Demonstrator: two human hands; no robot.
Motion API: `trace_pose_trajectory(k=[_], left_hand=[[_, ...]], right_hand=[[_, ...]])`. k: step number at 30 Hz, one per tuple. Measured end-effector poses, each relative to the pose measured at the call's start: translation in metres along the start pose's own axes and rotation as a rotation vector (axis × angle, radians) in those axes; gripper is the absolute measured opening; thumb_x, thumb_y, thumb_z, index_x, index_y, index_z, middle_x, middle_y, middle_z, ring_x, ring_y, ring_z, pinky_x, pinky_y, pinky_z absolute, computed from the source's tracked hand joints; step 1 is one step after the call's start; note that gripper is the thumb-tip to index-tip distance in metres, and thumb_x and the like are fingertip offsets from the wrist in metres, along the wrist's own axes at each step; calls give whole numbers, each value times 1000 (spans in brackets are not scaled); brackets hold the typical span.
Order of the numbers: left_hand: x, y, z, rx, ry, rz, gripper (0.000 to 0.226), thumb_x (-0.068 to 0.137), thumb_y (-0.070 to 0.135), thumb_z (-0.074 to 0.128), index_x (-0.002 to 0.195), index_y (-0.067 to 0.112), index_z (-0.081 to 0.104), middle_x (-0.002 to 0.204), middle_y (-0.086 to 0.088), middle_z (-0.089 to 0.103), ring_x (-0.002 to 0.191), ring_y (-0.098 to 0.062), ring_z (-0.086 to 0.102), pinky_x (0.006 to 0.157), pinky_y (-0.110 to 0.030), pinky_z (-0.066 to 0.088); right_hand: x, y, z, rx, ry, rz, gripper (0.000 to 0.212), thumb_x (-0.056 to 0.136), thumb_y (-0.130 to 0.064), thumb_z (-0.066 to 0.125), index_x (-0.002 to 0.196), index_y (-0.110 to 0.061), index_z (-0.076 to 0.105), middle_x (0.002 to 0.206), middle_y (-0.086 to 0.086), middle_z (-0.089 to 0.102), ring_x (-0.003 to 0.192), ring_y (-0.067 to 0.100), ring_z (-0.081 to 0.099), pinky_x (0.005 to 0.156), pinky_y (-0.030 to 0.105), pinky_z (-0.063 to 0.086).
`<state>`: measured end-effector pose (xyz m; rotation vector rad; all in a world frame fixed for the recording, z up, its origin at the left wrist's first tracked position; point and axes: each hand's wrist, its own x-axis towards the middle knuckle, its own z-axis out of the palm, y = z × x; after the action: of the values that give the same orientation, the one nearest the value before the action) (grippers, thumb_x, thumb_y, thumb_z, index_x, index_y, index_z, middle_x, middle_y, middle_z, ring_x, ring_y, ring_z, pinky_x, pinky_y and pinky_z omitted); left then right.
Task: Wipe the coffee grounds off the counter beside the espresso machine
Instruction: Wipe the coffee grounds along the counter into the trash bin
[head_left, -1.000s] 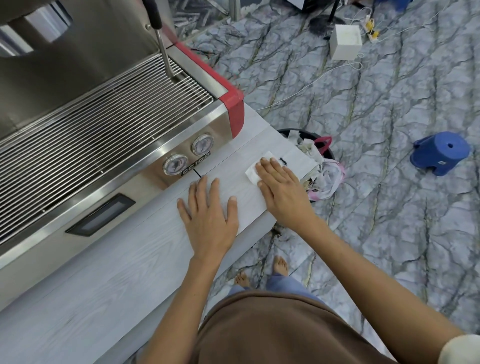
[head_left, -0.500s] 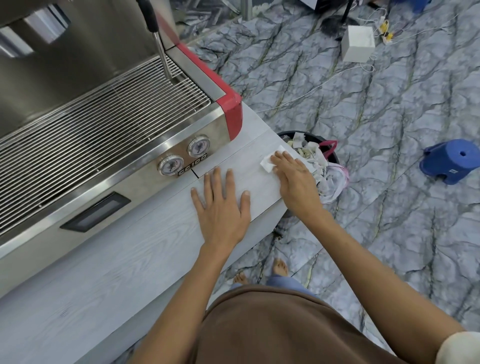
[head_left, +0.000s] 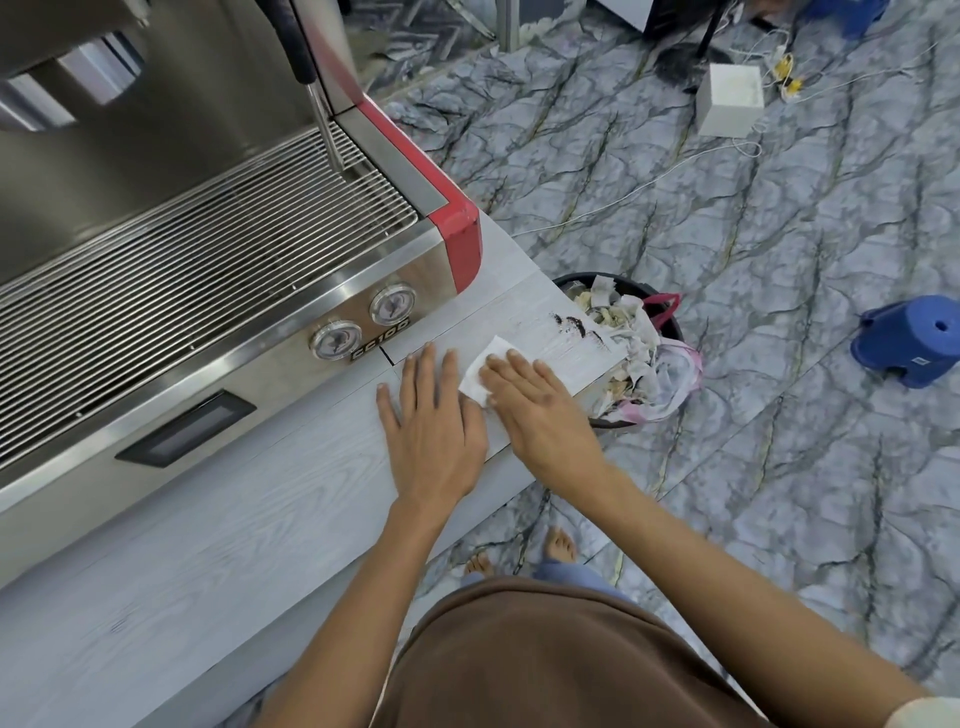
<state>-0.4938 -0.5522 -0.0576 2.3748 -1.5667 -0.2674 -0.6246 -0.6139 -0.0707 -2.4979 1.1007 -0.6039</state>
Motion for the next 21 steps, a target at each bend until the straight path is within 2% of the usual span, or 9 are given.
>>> trace_pose_trajectory(k=[2, 6, 16, 19, 21], left_hand=[[0, 1, -1, -16, 2, -7, 61, 97, 37, 23, 157, 26, 25, 169, 2, 15, 156, -15, 5, 124, -50, -1], [0, 1, -1, 5, -4, -18, 64, 95, 39, 23, 158, 25, 24, 169, 2, 15, 156, -15, 5, 125, -50, 0], [13, 35, 14, 13, 28, -130, 64, 99, 50, 23, 158, 25, 25, 168, 6, 16, 156, -17, 5, 125, -53, -1], [17, 44, 17, 13, 35, -145, 64, 99, 51, 23, 157, 26, 26, 168, 7, 17, 156, -18, 5, 124, -52, 0], [18, 48, 18, 19, 38, -149, 63, 99, 51, 24, 157, 25, 26, 168, 6, 17, 155, -18, 6, 124, -53, 1]], right_hand=[[8, -1, 1, -11, -19, -8, 41, 98, -22, 37, 131, -7, 56, 139, 11, 53, 135, 27, 41, 112, 42, 28], [24, 10, -3, -3, 1, 63, 39, 99, -18, 40, 133, -5, 54, 141, 13, 50, 136, 28, 40, 112, 45, 29], [28, 53, -20, -37, 32, 138, 47, 99, -21, 28, 133, -4, 54, 140, 13, 51, 135, 28, 42, 113, 45, 30], [32, 71, -28, -31, 20, 121, 41, 99, -14, 32, 131, -1, 55, 138, 16, 52, 133, 31, 44, 111, 48, 33], [40, 85, -35, 6, 10, 112, 37, 95, 1, 43, 130, 1, 55, 137, 20, 52, 132, 35, 45, 109, 50, 35]])
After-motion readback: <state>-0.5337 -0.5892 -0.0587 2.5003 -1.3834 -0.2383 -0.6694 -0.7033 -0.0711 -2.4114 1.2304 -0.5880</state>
